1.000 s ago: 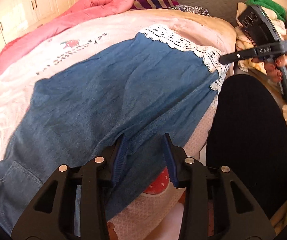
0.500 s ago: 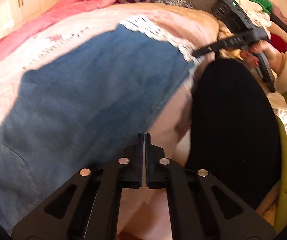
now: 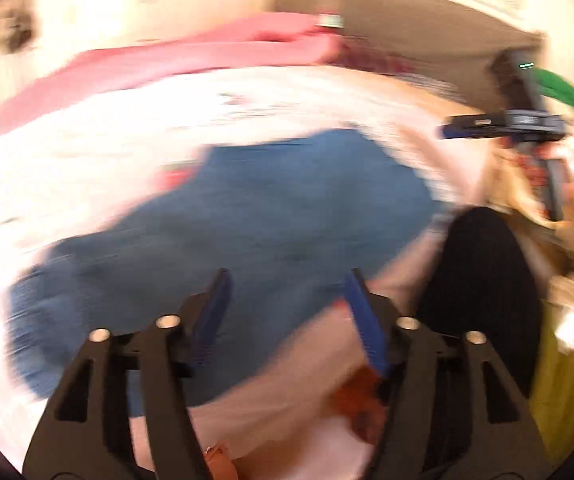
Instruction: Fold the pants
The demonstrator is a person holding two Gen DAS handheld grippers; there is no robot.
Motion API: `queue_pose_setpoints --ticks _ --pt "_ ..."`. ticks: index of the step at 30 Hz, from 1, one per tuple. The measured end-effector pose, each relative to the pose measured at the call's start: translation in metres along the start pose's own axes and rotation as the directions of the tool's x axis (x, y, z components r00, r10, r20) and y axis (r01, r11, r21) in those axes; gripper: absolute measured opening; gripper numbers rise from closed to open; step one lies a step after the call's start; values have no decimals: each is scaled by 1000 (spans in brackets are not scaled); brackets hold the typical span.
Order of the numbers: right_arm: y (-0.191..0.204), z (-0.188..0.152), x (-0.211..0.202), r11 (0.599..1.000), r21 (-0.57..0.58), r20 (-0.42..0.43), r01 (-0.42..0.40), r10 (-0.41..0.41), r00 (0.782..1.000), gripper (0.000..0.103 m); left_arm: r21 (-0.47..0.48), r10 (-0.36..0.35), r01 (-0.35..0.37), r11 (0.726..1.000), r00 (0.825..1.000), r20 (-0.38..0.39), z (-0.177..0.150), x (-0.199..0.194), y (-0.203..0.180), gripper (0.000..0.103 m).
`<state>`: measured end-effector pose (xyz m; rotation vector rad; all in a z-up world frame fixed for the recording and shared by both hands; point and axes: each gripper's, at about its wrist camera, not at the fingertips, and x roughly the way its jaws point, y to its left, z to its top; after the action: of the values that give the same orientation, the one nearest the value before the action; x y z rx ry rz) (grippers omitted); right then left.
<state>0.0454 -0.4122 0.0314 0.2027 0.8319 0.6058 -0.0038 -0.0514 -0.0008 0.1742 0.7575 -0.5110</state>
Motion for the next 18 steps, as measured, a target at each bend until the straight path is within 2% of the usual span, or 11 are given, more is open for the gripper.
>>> queue_pose_setpoints --ticks 1,2,4,8,12,13,16,17,18 --pt "16 15 22 999 -43 -23 -19 18 1000 70 -35 116 -116 993 993 3 -4 -7 16 71" --pt "29 25 38 997 -71 -40 -31 29 999 71 -68 195 -194 979 981 7 -8 -14 30 75" --pt "52 47 80 990 -125 -97 -61 49 994 71 -152 235 -231 961 972 8 -16 -29 58 80" --pt "80 81 157 981 -187 -208 -58 18 978 71 -258 311 -307 916 950 -26 -27 -40 99 83" --pt "83 99 207 980 -196 -290 -33 -25 957 71 -389 239 -244 888 969 -60 -30 -33 141 84" --pt "84 99 213 979 -200 -300 -34 -28 954 71 -422 196 -211 881 977 -80 -32 -25 152 84" --pt "89 100 240 969 -246 -350 -18 -72 934 68 -490 134 -190 851 980 -149 -37 -2 171 82" --pt "90 99 245 965 -260 -366 -6 -93 926 28 -500 112 -176 848 982 -154 -38 2 173 68" --pt "91 98 252 964 -266 -387 -9 -98 917 3 -510 98 -164 844 983 -153 -39 6 175 52"
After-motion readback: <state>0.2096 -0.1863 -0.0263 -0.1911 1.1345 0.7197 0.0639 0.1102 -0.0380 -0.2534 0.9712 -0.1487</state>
